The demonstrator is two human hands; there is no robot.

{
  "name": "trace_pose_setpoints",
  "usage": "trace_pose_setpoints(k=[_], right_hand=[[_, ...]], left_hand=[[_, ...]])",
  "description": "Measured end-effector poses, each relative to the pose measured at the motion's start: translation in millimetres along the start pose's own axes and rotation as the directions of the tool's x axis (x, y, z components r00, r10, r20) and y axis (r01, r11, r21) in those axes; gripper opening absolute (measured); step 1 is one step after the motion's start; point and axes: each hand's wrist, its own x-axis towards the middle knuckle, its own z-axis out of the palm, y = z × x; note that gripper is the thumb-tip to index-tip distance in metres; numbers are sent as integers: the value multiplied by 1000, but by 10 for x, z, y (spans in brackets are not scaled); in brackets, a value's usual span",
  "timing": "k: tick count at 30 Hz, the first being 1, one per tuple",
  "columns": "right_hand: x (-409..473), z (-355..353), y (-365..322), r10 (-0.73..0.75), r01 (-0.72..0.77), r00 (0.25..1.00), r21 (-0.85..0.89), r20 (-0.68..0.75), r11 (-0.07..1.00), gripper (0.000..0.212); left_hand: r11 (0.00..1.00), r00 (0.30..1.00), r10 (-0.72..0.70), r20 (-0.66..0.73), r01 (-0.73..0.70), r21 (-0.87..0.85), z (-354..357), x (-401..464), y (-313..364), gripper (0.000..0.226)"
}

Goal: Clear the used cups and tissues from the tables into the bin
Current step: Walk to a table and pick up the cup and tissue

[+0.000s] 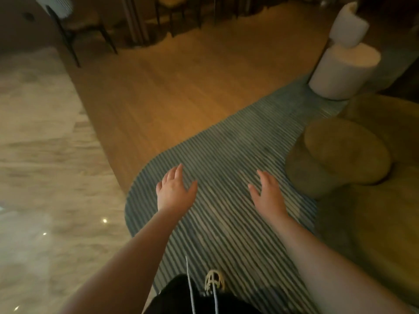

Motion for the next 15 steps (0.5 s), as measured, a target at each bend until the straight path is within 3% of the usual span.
trace_pose_setpoints(k=[8,15], right_hand=[[2300,-368,-166,27,-28,999,-34,-36,999,59],[4976,-651,-537,49,-52,994,-26,-96,998,58]], left_hand=[[999,998,52,20,-52,-11,73,2351,619,71],[994,994,107,-17,-106,38,100,4983,1021,71]])
